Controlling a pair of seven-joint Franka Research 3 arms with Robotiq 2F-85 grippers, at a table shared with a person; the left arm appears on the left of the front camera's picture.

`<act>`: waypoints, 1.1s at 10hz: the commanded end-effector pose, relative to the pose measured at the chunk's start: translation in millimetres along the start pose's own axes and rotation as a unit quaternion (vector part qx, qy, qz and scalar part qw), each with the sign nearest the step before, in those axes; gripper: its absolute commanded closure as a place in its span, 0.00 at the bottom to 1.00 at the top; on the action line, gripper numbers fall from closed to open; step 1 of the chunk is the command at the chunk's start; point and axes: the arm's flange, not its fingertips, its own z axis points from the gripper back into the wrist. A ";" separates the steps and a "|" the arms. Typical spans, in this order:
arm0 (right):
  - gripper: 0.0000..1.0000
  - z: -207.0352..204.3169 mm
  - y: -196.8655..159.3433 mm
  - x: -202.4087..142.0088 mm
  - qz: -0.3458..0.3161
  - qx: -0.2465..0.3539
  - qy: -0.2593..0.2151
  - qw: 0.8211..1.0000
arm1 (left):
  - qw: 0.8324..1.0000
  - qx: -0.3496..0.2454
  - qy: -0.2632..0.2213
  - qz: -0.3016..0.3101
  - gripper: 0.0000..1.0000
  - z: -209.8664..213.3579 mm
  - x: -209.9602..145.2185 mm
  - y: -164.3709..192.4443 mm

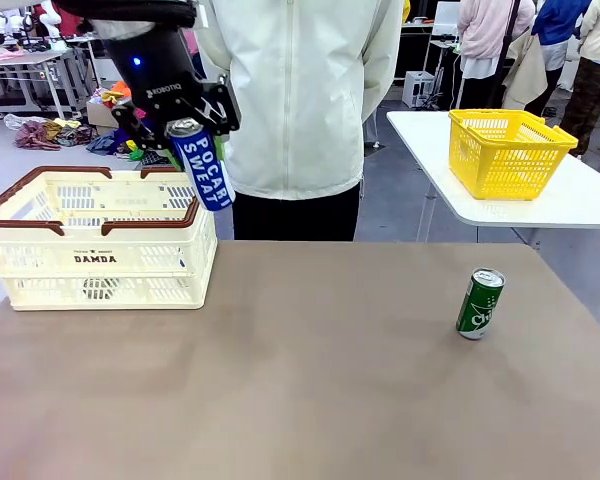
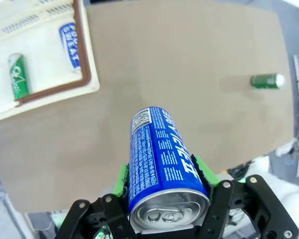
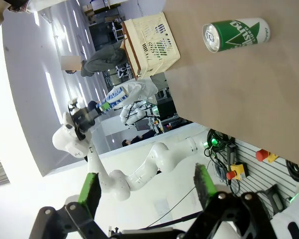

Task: Place the drinks into the Shopping basket.
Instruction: Pick up one drink and place it into the Shopping basket.

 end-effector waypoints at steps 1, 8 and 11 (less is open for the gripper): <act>0.00 1.5 3.1 -3.4 -0.008 -0.004 0.005 1.000 | 0.999 -0.007 0.019 0.028 1.00 14.1 62.6 38.4; 0.00 1.5 3.1 -3.4 -0.008 -0.004 0.005 1.000 | 0.995 0.022 0.067 -0.068 1.00 -118.8 170.9 179.4; 0.00 1.5 3.1 -3.4 -0.008 -0.004 0.005 1.000 | 0.988 0.062 0.115 -0.084 1.00 -192.7 165.5 210.4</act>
